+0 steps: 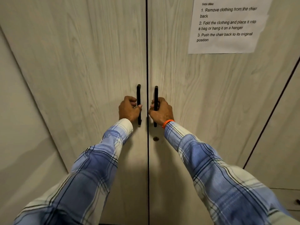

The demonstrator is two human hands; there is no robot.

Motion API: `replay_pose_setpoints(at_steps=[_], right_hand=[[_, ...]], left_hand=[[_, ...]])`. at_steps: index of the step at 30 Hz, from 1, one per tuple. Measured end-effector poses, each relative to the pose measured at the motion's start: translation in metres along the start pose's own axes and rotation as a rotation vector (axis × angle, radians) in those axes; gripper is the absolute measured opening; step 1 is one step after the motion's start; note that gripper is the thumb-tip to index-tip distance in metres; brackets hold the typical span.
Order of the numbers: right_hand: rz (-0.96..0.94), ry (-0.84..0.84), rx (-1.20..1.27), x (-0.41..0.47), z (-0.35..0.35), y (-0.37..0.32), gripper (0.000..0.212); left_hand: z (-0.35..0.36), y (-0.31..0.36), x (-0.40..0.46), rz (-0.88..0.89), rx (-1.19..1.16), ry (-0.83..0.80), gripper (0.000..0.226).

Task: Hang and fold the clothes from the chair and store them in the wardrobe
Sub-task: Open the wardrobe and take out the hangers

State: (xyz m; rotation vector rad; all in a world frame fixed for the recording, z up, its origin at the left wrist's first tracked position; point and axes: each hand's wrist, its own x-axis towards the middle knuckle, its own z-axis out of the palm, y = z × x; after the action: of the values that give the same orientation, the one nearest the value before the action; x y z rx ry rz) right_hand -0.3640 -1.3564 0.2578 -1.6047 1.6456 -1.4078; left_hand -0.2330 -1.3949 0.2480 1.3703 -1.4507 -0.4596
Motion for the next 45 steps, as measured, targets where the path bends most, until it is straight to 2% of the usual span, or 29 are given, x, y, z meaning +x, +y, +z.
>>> replay_pose_setpoints(at_steps=[3,8,17,23,27,32,39,45], right_hand=[[0.033,-0.033,-0.020,-0.011,-0.004,-0.010,0.035],[0.036,0.010,-0.024,-0.047,-0.009,-0.017,0.036],[0.060,0.049,0.048,-0.150,-0.053,-0.028,0.038],[0.071,0.067,0.032,-0.225,-0.107,-0.031,0.040],[0.063,0.085,0.003,-0.273,-0.154,-0.029,0.042],[0.073,0.135,-0.071,-0.327,-0.228,-0.018,0.047],[0.181,0.259,-0.144,-0.373,-0.351,0.010,0.054],[0.229,0.345,-0.144,-0.381,-0.428,0.036,0.055]], left_hand=[[-0.007,0.007,-0.011,-0.035,0.012,-0.063,0.044],[-0.026,0.016,-0.039,-0.044,0.004,-0.129,0.061],[-0.057,0.065,-0.116,0.064,-0.186,-0.258,0.050],[-0.070,0.114,-0.182,0.157,-0.241,-0.416,0.056],[-0.068,0.147,-0.239,0.229,-0.248,-0.495,0.047],[-0.047,0.191,-0.319,0.273,-0.270,-0.527,0.048],[0.024,0.268,-0.411,0.364,-0.205,-0.579,0.054],[0.096,0.323,-0.448,0.416,-0.194,-0.636,0.072]])
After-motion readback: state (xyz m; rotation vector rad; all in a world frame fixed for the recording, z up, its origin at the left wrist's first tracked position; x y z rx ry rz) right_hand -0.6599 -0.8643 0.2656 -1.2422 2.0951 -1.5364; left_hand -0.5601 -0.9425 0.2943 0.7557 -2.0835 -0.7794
